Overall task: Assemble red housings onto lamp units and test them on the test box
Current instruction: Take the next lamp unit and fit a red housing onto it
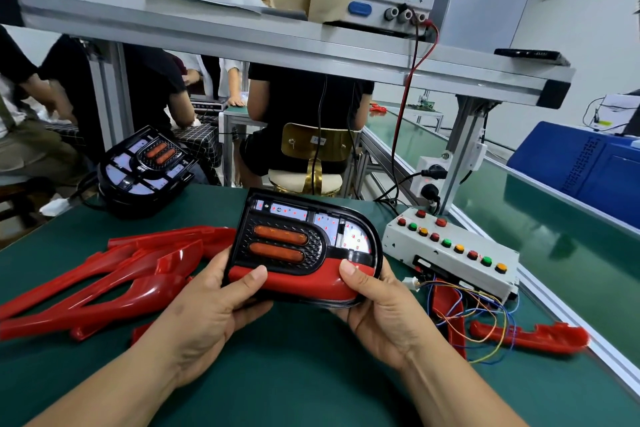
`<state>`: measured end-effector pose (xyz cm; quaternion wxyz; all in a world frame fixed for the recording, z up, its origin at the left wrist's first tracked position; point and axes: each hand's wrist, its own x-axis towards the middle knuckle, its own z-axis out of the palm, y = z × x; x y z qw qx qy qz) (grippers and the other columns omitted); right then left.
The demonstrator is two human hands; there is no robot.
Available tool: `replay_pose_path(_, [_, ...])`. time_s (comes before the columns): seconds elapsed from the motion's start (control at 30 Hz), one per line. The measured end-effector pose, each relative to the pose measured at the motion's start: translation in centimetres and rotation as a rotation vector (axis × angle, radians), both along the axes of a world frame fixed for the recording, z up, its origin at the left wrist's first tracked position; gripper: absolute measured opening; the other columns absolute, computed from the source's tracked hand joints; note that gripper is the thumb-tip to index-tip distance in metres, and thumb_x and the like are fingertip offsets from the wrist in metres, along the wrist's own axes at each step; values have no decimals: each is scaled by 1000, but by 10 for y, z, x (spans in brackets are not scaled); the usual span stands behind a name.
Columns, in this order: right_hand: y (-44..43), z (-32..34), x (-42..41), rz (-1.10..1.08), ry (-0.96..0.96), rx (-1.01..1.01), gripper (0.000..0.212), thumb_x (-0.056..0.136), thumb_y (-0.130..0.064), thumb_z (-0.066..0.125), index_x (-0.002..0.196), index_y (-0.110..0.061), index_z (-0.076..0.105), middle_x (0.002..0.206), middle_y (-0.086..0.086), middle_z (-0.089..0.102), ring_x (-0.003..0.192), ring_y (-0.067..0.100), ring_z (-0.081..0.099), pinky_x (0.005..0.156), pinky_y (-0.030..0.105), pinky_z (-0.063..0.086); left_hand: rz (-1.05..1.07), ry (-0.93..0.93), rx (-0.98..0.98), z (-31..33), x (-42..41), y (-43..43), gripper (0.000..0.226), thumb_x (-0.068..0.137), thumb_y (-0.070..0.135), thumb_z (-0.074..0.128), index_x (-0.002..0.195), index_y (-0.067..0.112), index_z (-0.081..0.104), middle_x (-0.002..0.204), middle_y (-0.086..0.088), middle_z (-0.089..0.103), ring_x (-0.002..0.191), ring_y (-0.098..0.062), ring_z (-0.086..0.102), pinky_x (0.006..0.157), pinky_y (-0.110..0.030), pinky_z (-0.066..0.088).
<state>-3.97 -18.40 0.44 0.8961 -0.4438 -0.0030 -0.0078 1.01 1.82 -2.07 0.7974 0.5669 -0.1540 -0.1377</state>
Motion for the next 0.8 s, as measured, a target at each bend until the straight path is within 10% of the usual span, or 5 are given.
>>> replay_pose_path(0.43, [-1,0,6,-53,40,15,42,66,-3,71,105,-11,61,101,18,73,79,31,72,70,49,59,78,50,-9,4,-1,-6,42,75,23,66,117,24,66,111,-3,74,96,-17,72,68,-25,57])
replay_pose_path(0.67, [-4,-4,4,0,30,-47,50,77,-12,68,124,-5,55,119,24,66,99,37,67,89,56,52,8,87,-24,1,1,-3,43,78,25,65,121,22,64,117,-2,72,102,-18,71,71,-25,59])
replay_pose_path(0.8, [-10,-3,5,9,69,-45,54,81,-20,63,129,0,51,119,25,66,96,36,69,73,47,59,-26,138,-4,3,-2,-3,48,78,28,65,124,18,62,116,-5,72,98,-20,72,74,-27,59])
